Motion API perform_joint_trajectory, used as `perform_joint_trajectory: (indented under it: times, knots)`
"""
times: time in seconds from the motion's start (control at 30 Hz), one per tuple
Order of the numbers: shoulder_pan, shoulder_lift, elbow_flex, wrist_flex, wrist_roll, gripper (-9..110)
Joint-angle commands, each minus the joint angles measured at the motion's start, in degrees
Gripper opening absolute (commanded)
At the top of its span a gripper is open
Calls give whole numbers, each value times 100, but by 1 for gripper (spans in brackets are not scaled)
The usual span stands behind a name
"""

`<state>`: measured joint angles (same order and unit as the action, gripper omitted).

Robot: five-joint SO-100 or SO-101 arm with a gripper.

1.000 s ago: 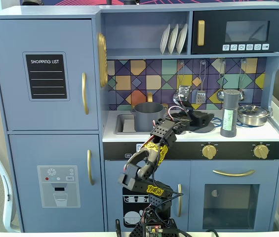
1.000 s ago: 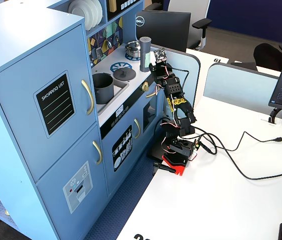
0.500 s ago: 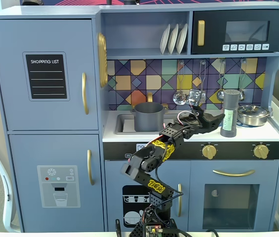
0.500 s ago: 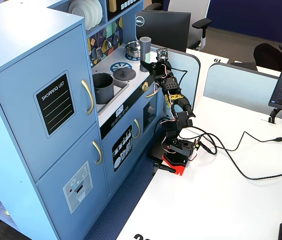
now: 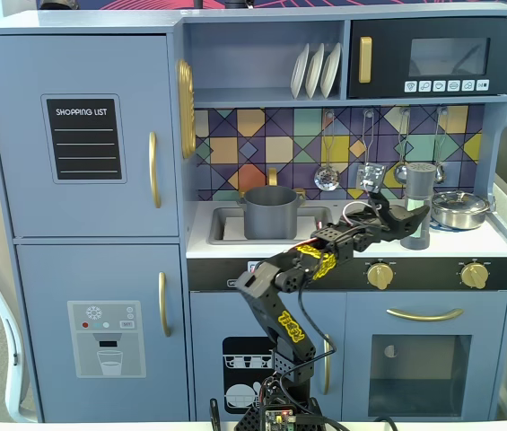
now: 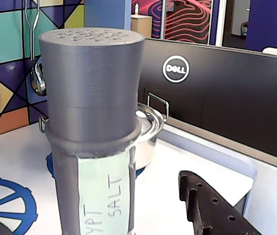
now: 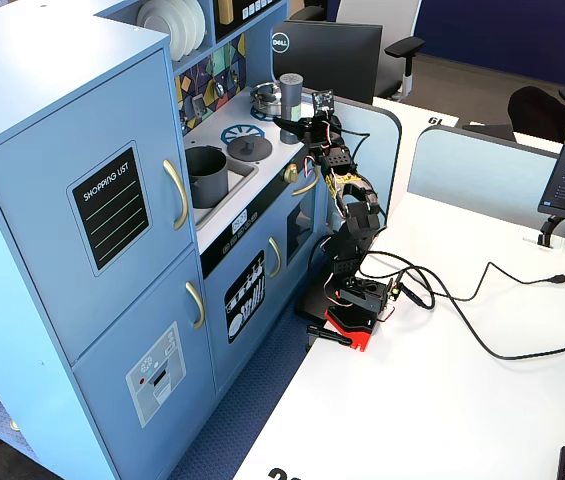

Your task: Put salt in the gray recipient

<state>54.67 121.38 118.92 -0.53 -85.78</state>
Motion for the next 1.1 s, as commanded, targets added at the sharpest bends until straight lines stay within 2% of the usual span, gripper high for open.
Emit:
perform_joint_trajectory:
  times: [0.0, 0.5, 0.9, 1.0, 1.03, 1.07]
  knots:
    - [-70, -404, -782, -176, -62, 61]
    - [-360, -2197, -2268, -413, 9, 55]
    - [-396, -2918, -2944, -677, -149, 49]
    - [-439, -3032, -3067, -712, -229, 39]
    - [-466, -3059, -3085, -712, -325, 28]
    - [-510, -3076, -3085, -729, -457, 8]
